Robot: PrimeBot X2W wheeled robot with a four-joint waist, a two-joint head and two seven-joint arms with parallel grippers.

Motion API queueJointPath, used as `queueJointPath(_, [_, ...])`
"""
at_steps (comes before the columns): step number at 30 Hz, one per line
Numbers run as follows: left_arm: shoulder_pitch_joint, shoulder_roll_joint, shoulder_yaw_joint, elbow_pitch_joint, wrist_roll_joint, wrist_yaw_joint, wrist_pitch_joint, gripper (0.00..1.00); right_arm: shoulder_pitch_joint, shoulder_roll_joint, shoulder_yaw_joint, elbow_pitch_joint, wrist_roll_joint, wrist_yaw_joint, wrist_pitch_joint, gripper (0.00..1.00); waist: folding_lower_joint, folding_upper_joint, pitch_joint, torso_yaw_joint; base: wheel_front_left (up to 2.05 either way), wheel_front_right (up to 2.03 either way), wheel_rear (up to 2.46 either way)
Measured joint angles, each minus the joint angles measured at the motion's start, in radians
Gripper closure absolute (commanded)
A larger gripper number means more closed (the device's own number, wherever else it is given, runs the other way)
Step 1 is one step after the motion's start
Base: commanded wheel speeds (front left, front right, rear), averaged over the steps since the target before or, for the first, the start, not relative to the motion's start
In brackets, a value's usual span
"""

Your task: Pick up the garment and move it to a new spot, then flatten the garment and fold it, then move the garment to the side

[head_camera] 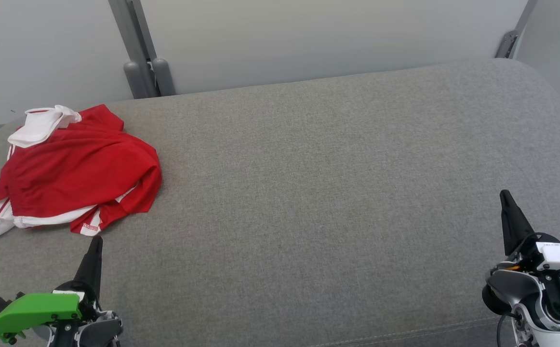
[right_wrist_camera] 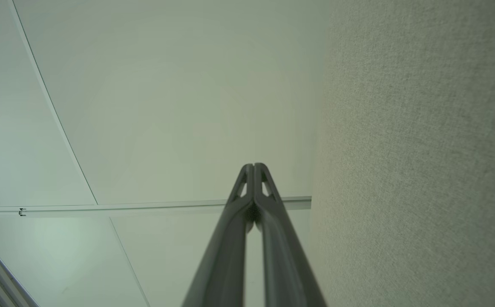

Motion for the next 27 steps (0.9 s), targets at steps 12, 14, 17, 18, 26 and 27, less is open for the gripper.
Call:
queueJointPath(12, [0.000,-0.002,0.001,0.000,0.004,0.000,0.002,1.00,0.000,0.002,-0.002,0.000,0.000,0.000,0.000,1.00,0.0000,0.0000,0.000,0.000,0.00,0.00,0.00])
queueJointPath(14, [0.000,-0.002,0.002,0.000,0.006,0.000,0.004,1.00,0.000,0.003,-0.002,0.000,-0.001,0.000,0.000,1.00,0.0000,0.0000,0.000,0.000,0.00,0.00,0.00])
queueJointPath(17, [0.000,-0.002,0.002,0.000,0.006,0.000,0.004,1.00,0.000,0.004,-0.002,0.000,-0.005,0.000,0.000,1.00,0.0000,0.0000,0.000,0.000,0.00,0.00,0.00])
queueJointPath(18, [0.000,-0.002,0.002,0.000,0.006,0.000,0.004,1.00,0.000,0.004,-0.002,0.000,-0.006,0.000,0.000,1.00,0.0000,0.0000,0.000,0.000,0.00,0.00,0.00])
queueJointPath(26, [0.000,-0.002,0.003,0.000,0.006,0.000,0.004,1.00,0.000,0.004,-0.004,0.000,-0.006,0.000,0.000,1.00,0.0000,0.0000,0.000,0.000,0.00,0.00,0.00])
queueJointPath(27, [0.000,-0.002,0.003,0.000,0.006,0.000,0.004,1.00,0.000,0.004,-0.004,0.000,-0.006,0.000,0.001,1.00,0.0000,0.0000,0.000,0.000,0.00,0.00,0.00])
